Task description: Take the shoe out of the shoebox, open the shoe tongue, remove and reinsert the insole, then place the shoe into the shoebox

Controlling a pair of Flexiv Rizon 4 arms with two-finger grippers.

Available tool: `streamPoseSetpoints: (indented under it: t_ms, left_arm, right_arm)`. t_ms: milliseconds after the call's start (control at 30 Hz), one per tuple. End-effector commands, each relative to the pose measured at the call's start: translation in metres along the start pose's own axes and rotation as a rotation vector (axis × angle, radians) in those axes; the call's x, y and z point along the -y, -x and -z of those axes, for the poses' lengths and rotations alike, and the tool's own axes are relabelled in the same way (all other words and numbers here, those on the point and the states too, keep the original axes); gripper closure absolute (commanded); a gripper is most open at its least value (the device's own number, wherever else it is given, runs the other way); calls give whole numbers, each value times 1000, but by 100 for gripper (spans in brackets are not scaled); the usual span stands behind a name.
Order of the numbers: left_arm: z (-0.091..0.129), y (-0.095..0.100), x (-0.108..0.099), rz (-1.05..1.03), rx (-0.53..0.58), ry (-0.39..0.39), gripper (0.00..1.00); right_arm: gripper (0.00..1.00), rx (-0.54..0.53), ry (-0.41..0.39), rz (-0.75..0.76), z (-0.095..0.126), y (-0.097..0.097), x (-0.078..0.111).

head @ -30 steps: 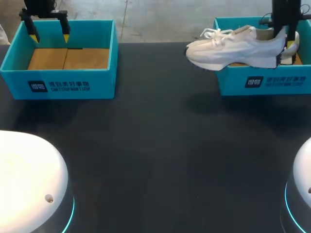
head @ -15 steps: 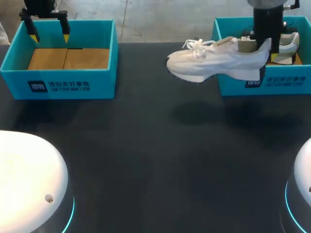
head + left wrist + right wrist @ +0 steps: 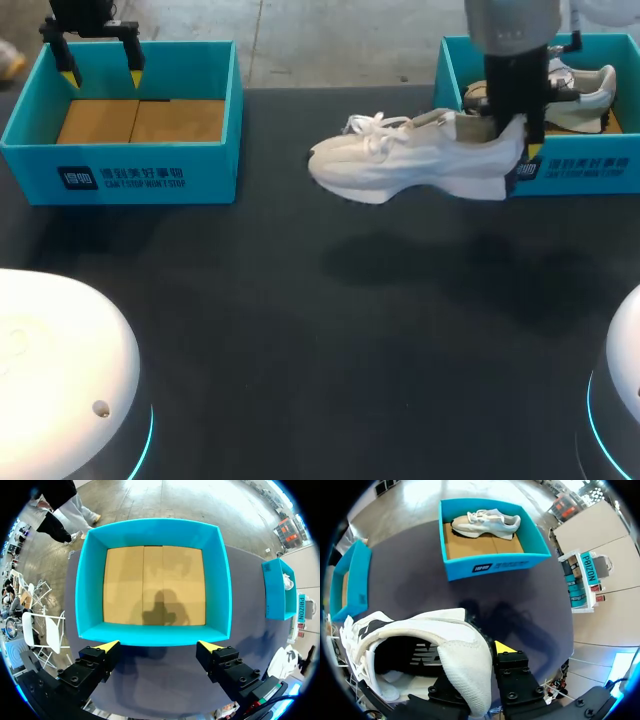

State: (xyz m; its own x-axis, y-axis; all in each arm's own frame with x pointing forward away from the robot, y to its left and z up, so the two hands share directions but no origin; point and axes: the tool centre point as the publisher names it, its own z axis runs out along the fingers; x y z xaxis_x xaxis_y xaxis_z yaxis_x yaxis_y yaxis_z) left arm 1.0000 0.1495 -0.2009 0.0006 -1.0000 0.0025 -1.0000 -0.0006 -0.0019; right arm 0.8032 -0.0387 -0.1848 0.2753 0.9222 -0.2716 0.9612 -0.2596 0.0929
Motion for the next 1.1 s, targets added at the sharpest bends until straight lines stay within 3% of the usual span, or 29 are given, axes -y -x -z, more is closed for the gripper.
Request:
streamPoseSetpoints:
  t_ms: [33,300,500,1100]
  left_arm:
    - [0,0,0,0,1,1,0]
    - [0,0,0,0,1,1,0]
    - [0,0,0,0,1,1,0]
    - [0,0,0,0,1,1,0]
  right_arm:
    - [100,0,11,-21,10,-7,17]
    - [100,11,17,-39,17,-18,51]
    - [100,18,-4,-27,8,-34,74]
    - [100,30,-1,111,-9,-89,118]
